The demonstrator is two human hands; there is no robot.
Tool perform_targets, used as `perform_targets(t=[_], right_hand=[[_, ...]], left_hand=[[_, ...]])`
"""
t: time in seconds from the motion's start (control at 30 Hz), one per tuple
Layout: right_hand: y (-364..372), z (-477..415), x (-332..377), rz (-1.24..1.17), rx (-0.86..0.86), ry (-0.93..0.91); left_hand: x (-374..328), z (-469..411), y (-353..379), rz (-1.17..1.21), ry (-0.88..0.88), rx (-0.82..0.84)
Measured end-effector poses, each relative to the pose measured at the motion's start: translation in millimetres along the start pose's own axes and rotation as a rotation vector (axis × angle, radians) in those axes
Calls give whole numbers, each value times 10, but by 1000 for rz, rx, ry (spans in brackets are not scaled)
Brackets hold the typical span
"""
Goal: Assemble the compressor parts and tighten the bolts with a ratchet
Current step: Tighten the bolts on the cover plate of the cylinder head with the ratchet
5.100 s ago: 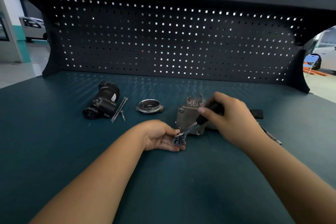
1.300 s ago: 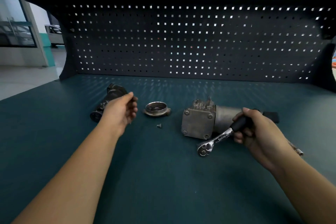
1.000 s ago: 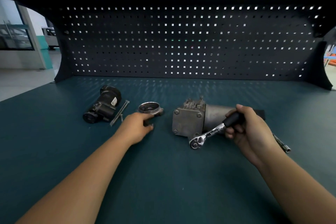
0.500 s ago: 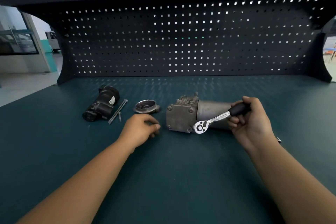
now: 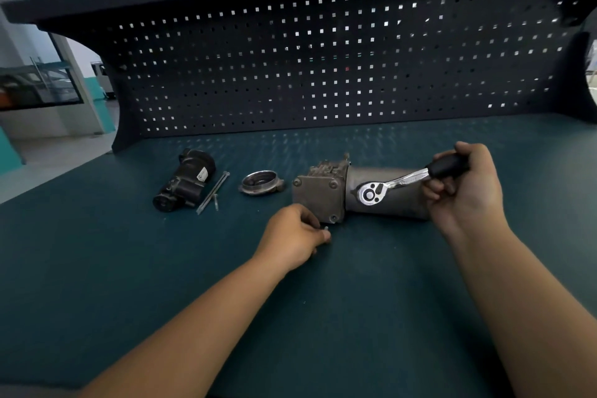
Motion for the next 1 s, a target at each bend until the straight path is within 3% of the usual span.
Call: perform_targets(t=[1.0], right_hand=[[30,61,24,-62,53,47]], left_hand=[[-54,-84,162,-153,178,-183]])
Point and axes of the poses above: each hand's wrist, its own z-axis away from the middle knuckle, its own y-axis out of the palm, x = y × z, the point moved 1 cm from there along -z, towards the middle knuckle, and after that the axes turned 3 degrees about -x, right-handed, at the moved point
